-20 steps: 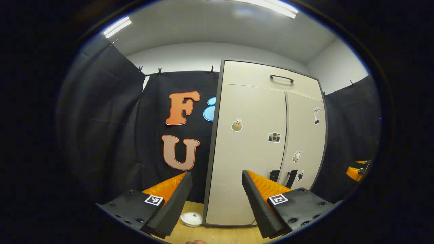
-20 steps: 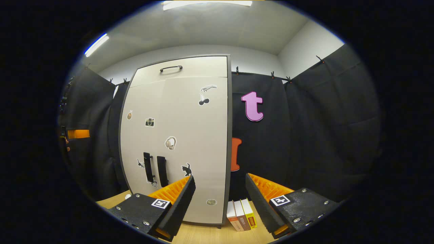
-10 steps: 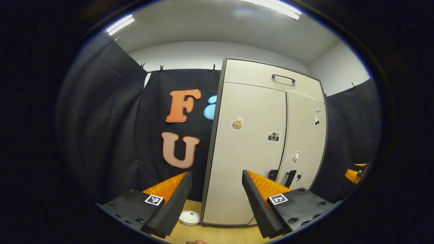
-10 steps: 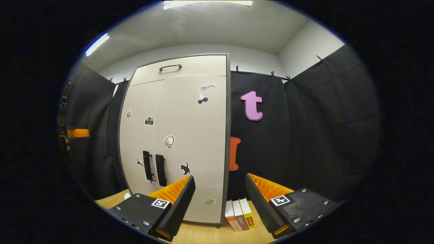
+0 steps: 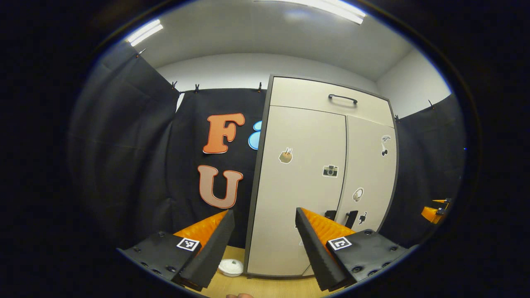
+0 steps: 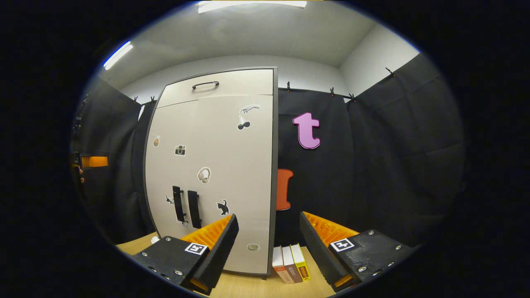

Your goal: Grab one shoe with the right hand and put it into the shoe cabinet, grab the other shoe with the left hand and put it into the shoe cabinet; then close the right door with the right hand and the left door with the left hand.

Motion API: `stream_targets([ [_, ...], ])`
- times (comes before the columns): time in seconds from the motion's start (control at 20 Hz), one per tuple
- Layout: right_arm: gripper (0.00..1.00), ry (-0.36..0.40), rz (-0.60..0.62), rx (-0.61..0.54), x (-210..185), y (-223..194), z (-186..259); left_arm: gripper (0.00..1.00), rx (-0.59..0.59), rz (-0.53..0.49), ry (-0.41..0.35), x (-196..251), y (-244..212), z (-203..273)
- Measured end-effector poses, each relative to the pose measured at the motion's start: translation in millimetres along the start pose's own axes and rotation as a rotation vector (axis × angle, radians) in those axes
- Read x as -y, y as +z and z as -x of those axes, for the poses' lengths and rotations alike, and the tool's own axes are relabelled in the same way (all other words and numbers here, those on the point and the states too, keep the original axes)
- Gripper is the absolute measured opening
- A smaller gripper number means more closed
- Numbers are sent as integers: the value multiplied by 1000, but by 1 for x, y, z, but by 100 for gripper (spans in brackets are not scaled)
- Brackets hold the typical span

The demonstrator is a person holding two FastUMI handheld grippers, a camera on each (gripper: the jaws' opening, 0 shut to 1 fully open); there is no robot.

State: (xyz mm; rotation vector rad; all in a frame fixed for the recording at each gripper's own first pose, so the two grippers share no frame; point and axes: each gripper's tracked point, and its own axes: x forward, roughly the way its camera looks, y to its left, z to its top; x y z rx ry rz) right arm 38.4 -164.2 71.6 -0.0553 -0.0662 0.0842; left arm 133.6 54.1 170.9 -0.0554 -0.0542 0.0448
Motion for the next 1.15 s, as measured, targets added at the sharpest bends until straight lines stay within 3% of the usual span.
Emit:
stream_targets([
  [0.65,92,2,-29,17,25,5,3,94,24,-6,20,14,13,14],
  [1.15,92,-40,-32,24,62,7,18,94,37,-13,6,35,15,9],
])
